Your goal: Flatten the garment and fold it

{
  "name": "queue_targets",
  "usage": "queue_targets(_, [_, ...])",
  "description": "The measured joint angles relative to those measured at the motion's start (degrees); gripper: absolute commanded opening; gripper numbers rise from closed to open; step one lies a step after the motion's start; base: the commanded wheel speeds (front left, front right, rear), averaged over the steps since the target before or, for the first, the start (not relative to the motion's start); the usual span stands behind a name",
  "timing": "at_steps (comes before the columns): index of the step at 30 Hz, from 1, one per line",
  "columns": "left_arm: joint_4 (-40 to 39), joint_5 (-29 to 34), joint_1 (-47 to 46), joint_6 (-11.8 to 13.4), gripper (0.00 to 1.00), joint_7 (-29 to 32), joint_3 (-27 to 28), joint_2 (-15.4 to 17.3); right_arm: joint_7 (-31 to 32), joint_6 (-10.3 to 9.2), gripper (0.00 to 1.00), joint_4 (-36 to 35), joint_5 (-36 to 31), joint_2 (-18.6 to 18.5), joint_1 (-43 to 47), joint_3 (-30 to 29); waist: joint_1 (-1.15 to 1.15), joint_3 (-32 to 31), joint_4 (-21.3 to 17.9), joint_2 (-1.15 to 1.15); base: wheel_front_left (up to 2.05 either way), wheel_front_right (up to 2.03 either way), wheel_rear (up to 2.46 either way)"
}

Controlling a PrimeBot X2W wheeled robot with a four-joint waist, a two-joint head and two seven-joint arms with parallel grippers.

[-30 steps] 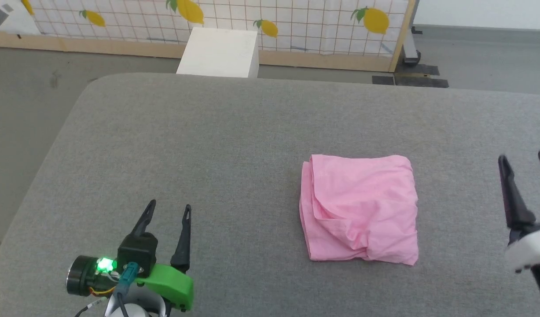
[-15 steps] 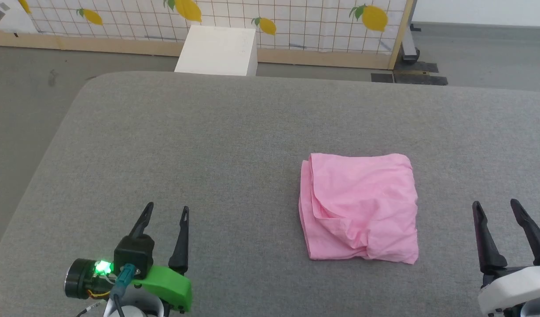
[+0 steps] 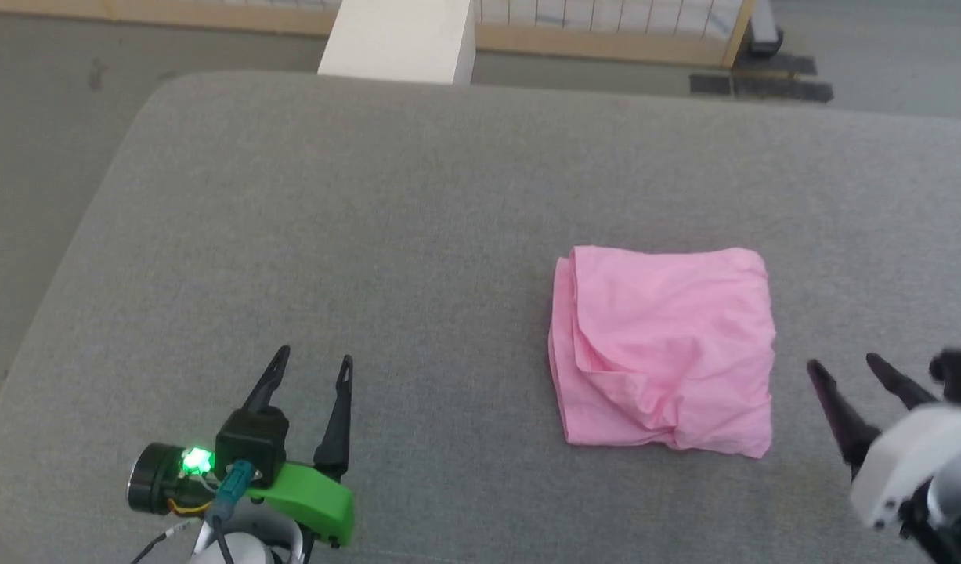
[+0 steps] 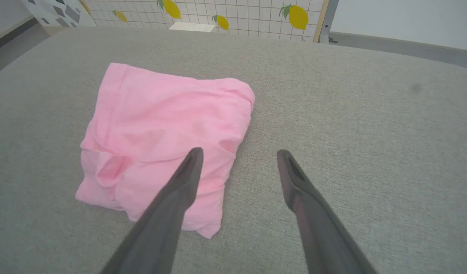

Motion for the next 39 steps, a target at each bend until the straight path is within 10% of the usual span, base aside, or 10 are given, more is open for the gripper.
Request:
queue_targets(2, [0.09, 0.35, -2.66, -0.83, 1.0, -0.01, -0.68, -0.6, 18.82, -0.04, 1.0, 2.0, 9.43, -3.23, -9.18, -0.29, 0.0, 4.15, 1.59, 0.0, 0.0, 0.0, 0.0])
queue_targets(8, [0.65, 1.92, -4.76, -1.43, 1.0, -0.44, -1.26, -1.71, 33.43, -0.04, 1.0, 7.82, 11.26, -1.66, -16.29, -2.36, 0.0, 7.59, 4.19, 0.0, 0.0, 0.0, 0.0])
queue_targets(19, [2.64, 2.67, -6.71, -2.14, 1.0, -0.53, -1.68, -3.43, 41.11, -0.04, 1.0, 13.57, 4.94, 0.73, -20.04, -2.1, 0.0, 11.6, 9.2, 0.0, 0.0, 0.0, 0.0])
queue_targets(21, [3.07, 2.8, -6.73, -2.19, 1.0, -0.67, -1.66, -3.58, 41.03, -0.05, 0.03, 13.55, 4.48, 0.01, -19.97, -1.01, 0.0, 11.89, 9.68, 0.0, 0.0, 0.0, 0.0])
queue_targets(32, [4.54, 2.83, -6.44, -2.63, 1.0, -0.69, -1.31, -4.1, 33.42, -0.04, 0.0, 13.41, 4.56, -6.55, -21.72, 10.36, 0.0, 9.64, 7.48, 0.0, 0.0, 0.0, 0.0])
queue_targets(39, [3.75, 2.74, -4.44, -3.02, 1.0, -0.77, -1.04, -3.99, 32.98, 0.0, 0.0, 6.91, 8.27, -22.64, -28.5, 26.79, 0.0, 8.43, 2.07, 0.0, 0.0, 0.0, 0.0])
